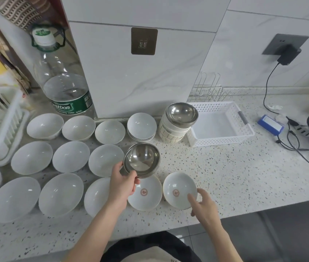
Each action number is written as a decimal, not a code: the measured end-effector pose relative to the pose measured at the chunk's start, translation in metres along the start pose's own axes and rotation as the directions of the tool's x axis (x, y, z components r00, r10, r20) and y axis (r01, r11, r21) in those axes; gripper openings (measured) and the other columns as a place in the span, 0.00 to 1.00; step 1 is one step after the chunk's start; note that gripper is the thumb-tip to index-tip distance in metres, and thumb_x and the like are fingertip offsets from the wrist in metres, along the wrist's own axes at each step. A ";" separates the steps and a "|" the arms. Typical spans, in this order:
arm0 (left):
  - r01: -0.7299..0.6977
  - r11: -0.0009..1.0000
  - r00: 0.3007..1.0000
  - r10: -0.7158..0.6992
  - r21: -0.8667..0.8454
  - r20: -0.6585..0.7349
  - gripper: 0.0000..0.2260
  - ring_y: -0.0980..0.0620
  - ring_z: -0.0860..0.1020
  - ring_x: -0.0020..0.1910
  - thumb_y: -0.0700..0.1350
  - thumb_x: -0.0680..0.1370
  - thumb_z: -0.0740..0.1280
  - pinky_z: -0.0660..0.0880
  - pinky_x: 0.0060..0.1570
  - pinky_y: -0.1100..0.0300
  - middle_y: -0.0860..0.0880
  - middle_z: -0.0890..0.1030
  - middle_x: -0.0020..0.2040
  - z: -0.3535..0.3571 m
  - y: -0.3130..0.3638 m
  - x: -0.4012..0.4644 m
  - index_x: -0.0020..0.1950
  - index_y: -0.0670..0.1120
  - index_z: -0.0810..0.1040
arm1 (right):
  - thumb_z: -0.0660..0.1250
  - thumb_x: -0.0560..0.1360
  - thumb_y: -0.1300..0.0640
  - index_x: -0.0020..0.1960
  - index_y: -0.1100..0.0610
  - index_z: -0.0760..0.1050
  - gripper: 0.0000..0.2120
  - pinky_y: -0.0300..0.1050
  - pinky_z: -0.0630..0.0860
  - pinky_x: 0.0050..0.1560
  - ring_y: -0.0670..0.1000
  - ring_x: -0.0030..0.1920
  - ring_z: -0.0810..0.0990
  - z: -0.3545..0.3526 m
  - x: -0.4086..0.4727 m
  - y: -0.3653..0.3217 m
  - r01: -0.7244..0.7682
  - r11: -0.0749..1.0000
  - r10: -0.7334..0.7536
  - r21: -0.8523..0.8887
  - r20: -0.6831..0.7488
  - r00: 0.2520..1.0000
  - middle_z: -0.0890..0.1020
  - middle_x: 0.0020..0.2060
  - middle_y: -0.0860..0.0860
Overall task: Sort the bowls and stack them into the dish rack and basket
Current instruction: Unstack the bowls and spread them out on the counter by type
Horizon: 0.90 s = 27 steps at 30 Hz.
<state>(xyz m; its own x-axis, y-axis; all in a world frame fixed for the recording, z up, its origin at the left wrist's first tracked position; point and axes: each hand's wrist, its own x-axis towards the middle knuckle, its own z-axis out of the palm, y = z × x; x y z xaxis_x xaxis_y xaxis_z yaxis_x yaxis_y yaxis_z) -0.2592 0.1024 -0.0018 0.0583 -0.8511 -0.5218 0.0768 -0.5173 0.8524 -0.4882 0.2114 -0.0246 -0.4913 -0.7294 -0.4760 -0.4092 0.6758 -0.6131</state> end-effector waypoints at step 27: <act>-0.214 0.535 0.975 0.064 0.817 0.213 0.23 0.49 0.82 0.42 0.53 0.81 0.62 0.78 0.44 0.54 0.47 0.82 0.44 0.113 0.012 0.040 0.73 0.46 0.64 | 0.62 0.77 0.55 0.53 0.55 0.79 0.09 0.40 0.71 0.30 0.46 0.28 0.74 -0.031 0.132 -0.068 0.234 0.963 -0.212 -0.135 0.163 0.964 0.83 0.35 0.50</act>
<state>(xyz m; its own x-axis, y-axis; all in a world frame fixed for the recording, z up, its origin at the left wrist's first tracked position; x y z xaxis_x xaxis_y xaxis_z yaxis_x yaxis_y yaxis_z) -0.3684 0.0517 -0.0085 -0.1503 -0.8822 -0.4462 -0.7850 -0.1679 0.5964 -0.5489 0.0726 -0.0262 -0.2611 -0.8633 -0.4319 -0.6128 0.4939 -0.6169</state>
